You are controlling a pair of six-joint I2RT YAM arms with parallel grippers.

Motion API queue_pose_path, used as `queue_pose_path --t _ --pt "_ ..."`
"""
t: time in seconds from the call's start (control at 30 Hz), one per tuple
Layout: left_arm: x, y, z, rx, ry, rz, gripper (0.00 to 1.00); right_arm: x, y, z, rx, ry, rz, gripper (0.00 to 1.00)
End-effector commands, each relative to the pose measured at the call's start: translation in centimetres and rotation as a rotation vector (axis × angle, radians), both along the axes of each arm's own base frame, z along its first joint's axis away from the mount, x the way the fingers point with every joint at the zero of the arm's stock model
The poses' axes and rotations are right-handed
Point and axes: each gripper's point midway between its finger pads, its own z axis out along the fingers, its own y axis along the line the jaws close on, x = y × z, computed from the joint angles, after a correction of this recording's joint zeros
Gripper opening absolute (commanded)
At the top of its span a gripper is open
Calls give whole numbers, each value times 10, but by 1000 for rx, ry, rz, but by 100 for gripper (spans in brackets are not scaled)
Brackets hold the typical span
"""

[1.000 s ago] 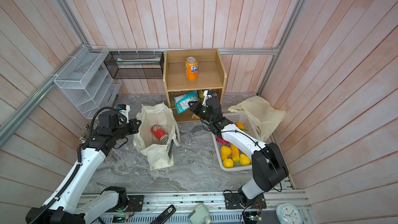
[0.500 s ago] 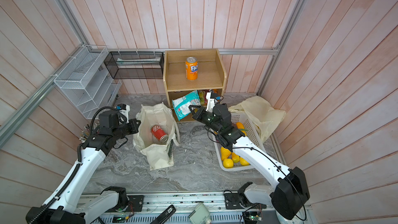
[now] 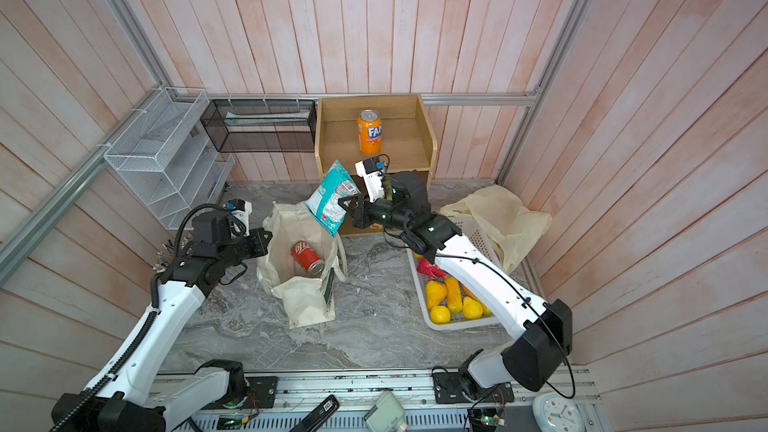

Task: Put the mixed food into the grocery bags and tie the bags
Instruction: 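Carry the teal snack bag over the tote bag and drop it in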

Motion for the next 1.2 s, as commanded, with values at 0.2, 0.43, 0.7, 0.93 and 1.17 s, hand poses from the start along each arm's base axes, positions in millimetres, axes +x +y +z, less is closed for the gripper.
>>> queue_pose_path --t 0.2,0.43,0.7,0.93,1.17 --pt "9 4 18 33 -59 4 0 -29 30 -22 -175 -156 273 0" --pt "11 2 19 26 -59 -6 0 -48 60 -47 -285 -171 410 0" --pt "13 1 28 13 -76 -5 0 -54 85 -94 -456 -119 515 0" --pt "13 2 31 9 -81 2 0 -68 96 -132 -533 -31 626 0" --pt "14 1 31 -4 -83 6 0 -77 104 -171 -596 60 691 0"
